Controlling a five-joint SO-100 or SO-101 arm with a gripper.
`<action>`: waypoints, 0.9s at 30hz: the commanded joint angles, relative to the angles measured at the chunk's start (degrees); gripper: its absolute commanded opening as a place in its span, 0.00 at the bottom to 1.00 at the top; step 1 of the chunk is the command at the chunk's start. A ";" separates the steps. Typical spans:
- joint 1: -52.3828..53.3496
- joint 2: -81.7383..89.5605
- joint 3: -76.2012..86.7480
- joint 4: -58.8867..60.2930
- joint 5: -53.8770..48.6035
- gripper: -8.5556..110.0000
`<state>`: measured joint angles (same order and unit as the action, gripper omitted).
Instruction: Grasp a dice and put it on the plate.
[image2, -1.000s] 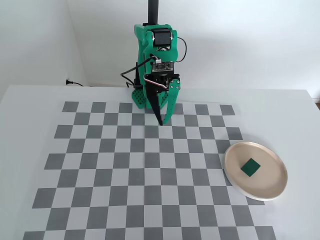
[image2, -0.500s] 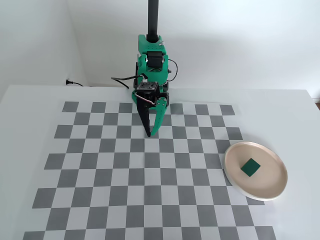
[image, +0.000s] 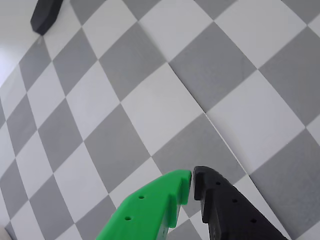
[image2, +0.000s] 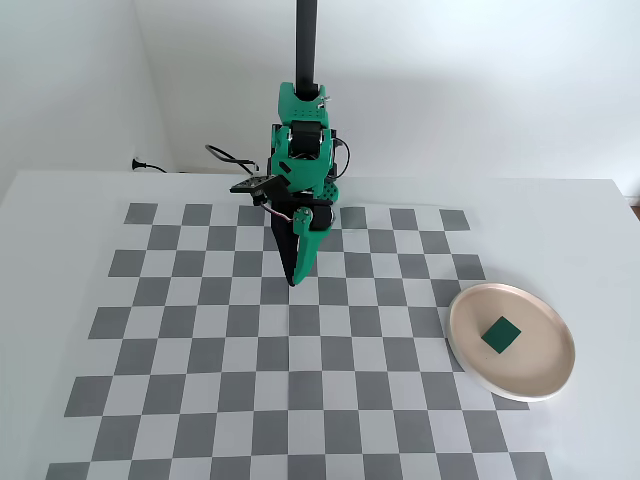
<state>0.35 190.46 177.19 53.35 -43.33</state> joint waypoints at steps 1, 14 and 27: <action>-0.88 0.70 0.09 -0.18 13.97 0.04; 3.87 0.70 0.09 0.09 40.34 0.04; 5.01 0.62 0.09 0.09 42.45 0.04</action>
<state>4.57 190.46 178.15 53.35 -1.58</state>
